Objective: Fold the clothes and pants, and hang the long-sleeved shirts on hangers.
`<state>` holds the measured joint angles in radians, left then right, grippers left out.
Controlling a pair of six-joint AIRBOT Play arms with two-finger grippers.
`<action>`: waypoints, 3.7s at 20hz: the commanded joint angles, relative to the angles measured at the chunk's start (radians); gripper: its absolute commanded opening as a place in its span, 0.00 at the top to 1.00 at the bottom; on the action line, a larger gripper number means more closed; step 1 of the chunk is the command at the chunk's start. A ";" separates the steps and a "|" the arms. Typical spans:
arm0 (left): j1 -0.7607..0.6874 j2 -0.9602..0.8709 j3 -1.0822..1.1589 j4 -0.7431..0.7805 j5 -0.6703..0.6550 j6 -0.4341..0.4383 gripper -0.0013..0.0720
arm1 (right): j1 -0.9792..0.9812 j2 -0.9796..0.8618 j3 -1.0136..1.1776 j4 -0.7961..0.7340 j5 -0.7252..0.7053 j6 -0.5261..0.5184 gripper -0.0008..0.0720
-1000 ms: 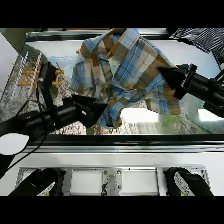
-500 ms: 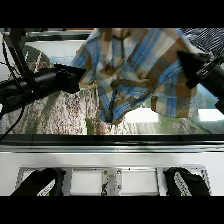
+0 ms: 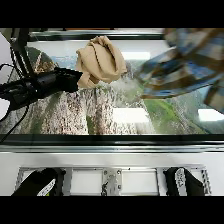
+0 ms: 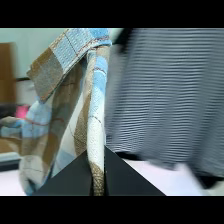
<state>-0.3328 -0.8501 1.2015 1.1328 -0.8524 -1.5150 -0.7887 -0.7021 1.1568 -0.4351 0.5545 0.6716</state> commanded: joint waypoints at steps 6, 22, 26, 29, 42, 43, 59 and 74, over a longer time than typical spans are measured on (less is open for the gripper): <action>0.002 -0.001 -0.044 0.002 0.076 0.027 0.97 | -0.431 -0.040 0.230 -0.617 -0.078 0.536 0.98; 0.002 -0.001 -0.044 0.002 0.066 0.027 0.97 | -0.496 -0.130 0.563 -0.909 0.024 0.821 0.98; 0.002 -0.001 -0.045 0.001 0.047 0.027 0.97 | -0.496 -0.130 0.563 -0.909 0.021 0.821 0.98; 0.002 -0.001 -0.045 0.001 0.047 0.027 0.97 | -0.496 -0.136 0.563 -0.909 0.019 0.821 0.98; 0.002 -0.001 -0.044 0.001 0.047 0.027 0.97 | -0.627 -0.211 0.563 -0.934 0.066 0.893 0.98; 0.002 -0.001 -0.044 0.002 0.047 0.027 0.97 | -0.637 -0.219 0.563 -0.934 0.093 0.893 0.97; 0.002 -0.001 -0.045 0.002 0.048 0.027 0.97 | -0.641 -0.180 0.563 -0.764 0.026 0.892 0.17; 0.002 -0.001 -0.045 0.002 0.008 0.027 0.97 | 0.044 -0.332 0.525 0.143 0.769 0.194 0.21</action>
<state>-0.3317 -0.8505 1.1572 1.1343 -0.8207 -1.4883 -0.9833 -0.9920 1.7020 -0.2474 1.1271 0.8890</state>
